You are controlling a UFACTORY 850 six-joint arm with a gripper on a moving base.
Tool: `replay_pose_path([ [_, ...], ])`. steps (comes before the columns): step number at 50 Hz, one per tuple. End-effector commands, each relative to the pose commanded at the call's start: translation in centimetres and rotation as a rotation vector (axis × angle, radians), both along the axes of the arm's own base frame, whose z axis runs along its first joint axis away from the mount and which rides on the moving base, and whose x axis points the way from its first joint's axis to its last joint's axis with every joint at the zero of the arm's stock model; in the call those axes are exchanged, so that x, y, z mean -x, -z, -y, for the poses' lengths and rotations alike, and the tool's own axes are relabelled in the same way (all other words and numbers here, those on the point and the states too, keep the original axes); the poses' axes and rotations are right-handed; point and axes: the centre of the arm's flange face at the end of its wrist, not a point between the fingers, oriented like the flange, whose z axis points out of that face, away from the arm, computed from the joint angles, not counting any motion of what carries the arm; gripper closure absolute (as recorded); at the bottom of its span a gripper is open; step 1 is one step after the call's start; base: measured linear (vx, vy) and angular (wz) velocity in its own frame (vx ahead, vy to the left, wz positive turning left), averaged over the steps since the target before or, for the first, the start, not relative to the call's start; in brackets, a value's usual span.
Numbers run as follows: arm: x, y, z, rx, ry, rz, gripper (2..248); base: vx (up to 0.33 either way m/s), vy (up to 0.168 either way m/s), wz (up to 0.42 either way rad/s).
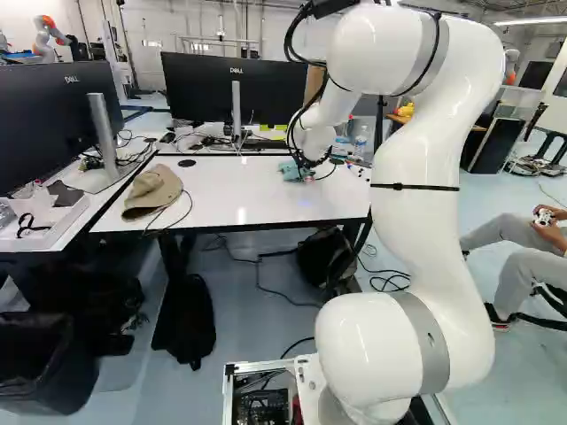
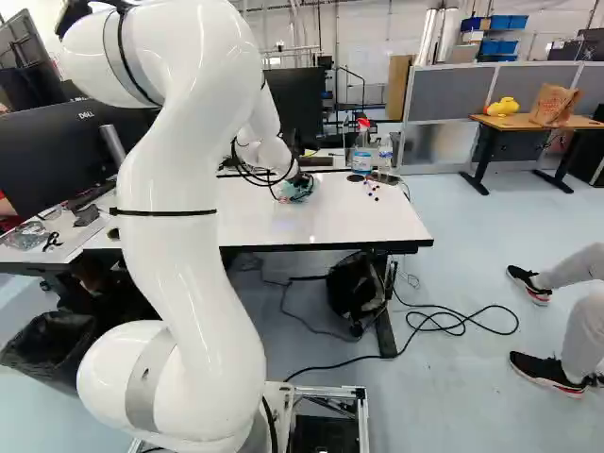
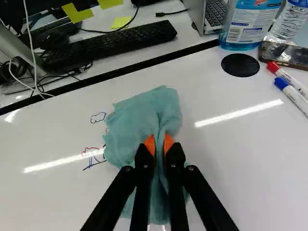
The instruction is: Clean the table with the green towel
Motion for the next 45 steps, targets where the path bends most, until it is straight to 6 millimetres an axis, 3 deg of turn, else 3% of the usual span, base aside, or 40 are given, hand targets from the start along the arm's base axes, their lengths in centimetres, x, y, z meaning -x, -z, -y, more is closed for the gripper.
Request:
replay_pose_path([
  [45,0.49,0.53,-0.08,-0.046,0.024,-0.077,209,0.000,0.000,0.000],
])
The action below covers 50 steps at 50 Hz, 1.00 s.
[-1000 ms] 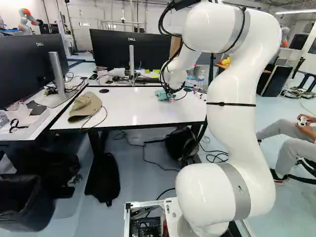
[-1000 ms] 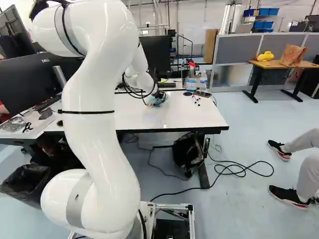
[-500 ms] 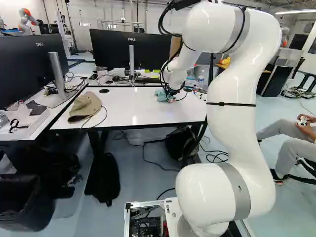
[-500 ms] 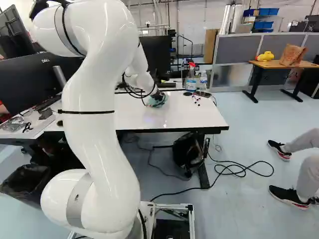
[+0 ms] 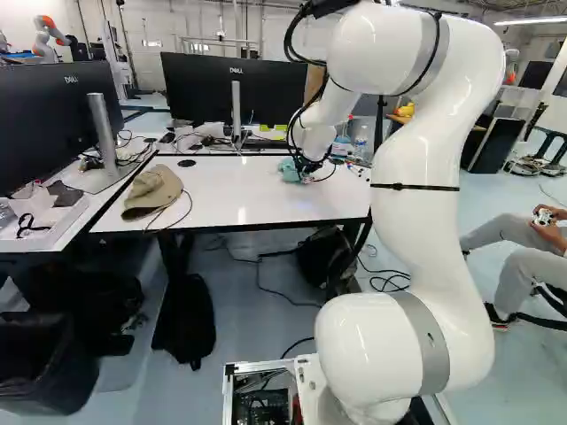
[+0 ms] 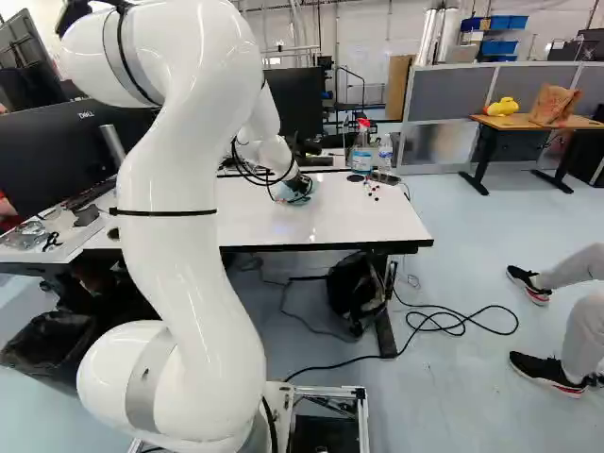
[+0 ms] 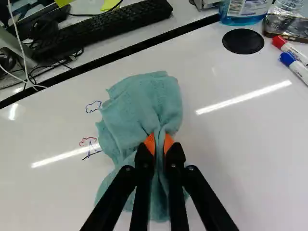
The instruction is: Clean the table with the green towel
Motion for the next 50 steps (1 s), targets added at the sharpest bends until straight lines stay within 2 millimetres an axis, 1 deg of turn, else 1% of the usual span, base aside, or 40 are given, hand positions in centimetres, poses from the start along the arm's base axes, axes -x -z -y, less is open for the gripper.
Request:
replay_pose_path([
  [7,-0.3,0.0,0.7,0.000,0.010,0.002,209,0.000,0.000,0.000],
  [25,-2.0,0.2,3.5,0.001,0.053,0.017,209,0.000,0.000,0.000],
  [34,-3.4,0.4,4.3,0.002,0.062,0.029,209,0.000,0.000,0.000],
  [50,-6.3,0.8,5.0,0.004,0.068,0.055,209,0.000,0.000,0.000],
])
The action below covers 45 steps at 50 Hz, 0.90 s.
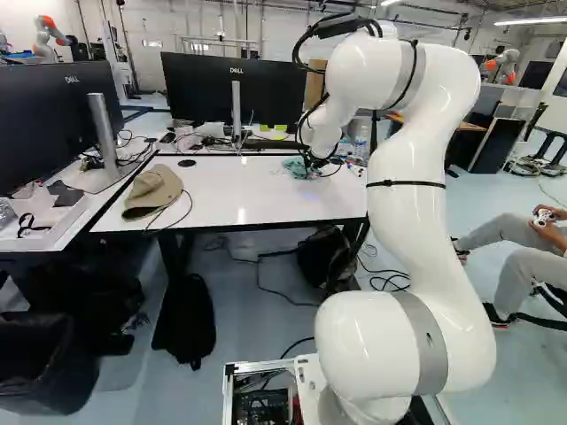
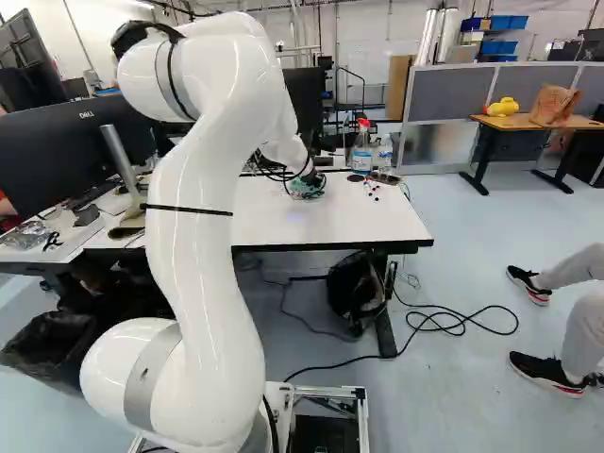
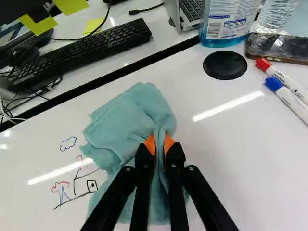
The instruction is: Clean the table with the green towel
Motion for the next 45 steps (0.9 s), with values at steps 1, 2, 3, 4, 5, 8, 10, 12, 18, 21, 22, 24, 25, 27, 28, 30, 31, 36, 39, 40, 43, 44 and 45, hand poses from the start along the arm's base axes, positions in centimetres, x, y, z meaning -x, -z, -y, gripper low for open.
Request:
replay_pose_path([
  [1,-0.2,0.0,0.0,0.000,0.000,0.002,209,0.000,0.000,0.000],
  [2,-0.4,0.1,0.0,0.000,-0.001,0.003,209,0.000,0.000,0.000],
  [3,-0.5,0.1,0.0,0.001,-0.001,0.005,209,0.000,0.000,0.000],
  [4,-0.7,0.1,0.0,0.001,-0.001,0.007,209,0.000,0.000,0.000],
  [5,-0.9,0.1,0.0,0.001,-0.001,0.008,209,0.000,0.000,0.000],
  [8,-1.4,0.2,0.0,0.002,-0.002,0.013,209,0.000,0.000,0.000],
  [10,-1.8,0.3,0.0,0.002,-0.003,0.017,209,0.000,0.000,0.000],
  [12,-2.2,0.3,-0.1,0.002,-0.004,0.020,209,0.000,0.000,0.000],
  [18,-3.2,0.5,-0.3,0.003,-0.009,0.031,209,0.000,0.000,0.000],
  [21,-3.8,0.6,-0.4,0.004,-0.012,0.036,209,0.000,0.000,0.000],
  [22,-3.9,0.6,-0.5,0.004,-0.013,0.038,209,0.000,0.000,0.000],
  [24,-4.3,0.6,-0.6,0.004,-0.015,0.041,209,0.000,0.000,0.000],
  [25,-4.5,0.7,-0.7,0.005,-0.017,0.043,209,0.000,0.000,0.000],
  [27,-4.8,0.7,-0.9,0.005,-0.020,0.046,209,0.000,0.000,0.000],
  [28,-5.0,0.8,-1.0,0.005,-0.021,0.048,209,0.000,0.000,0.000],
  [30,-5.3,0.8,-1.2,0.005,-0.024,0.051,209,0.000,0.000,0.000],
  [31,-5.4,0.8,-1.3,0.005,-0.026,0.052,209,0.000,0.000,0.000],
  [36,-5.9,0.9,-2.0,0.006,-0.036,0.058,209,0.000,0.000,0.000],
  [39,-6.2,0.9,-2.5,0.006,-0.042,0.060,209,0.000,0.000,0.000],
  [40,-6.2,0.9,-2.6,0.006,-0.044,0.060,209,0.000,0.000,0.000],
  [43,-6.4,1.0,-3.1,0.005,-0.051,0.062,209,0.000,0.000,0.000],
  [44,-6.4,1.0,-3.3,0.005,-0.054,0.062,209,0.000,0.000,0.000],
  [45,-6.5,1.0,-3.5,0.005,-0.056,0.063,209,0.000,0.000,0.000],
])
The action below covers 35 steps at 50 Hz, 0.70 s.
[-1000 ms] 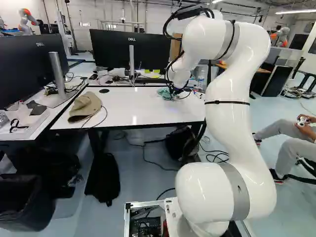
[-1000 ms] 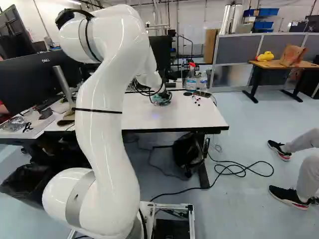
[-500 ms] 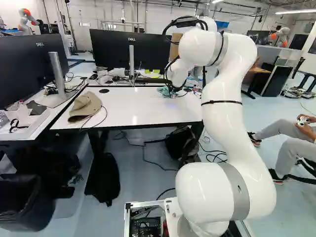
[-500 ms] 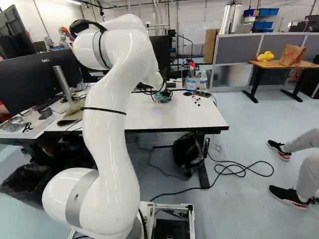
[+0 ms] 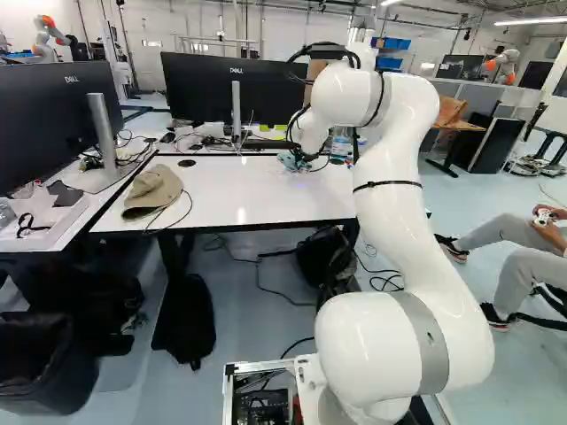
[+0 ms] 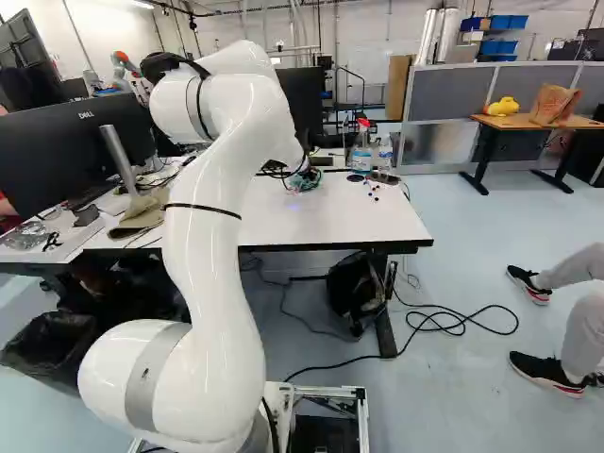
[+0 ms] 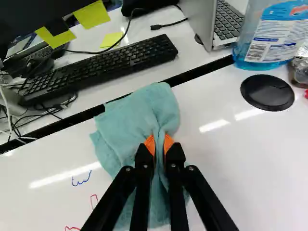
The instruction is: Clean the table with the green towel
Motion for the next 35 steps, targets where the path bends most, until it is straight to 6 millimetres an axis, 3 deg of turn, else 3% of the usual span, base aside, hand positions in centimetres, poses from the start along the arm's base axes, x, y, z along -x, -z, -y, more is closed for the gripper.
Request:
replay_pose_path([
  [35,0.0,0.0,-6.2,0.000,-0.082,-0.001,209,0.000,0.000,0.000],
])
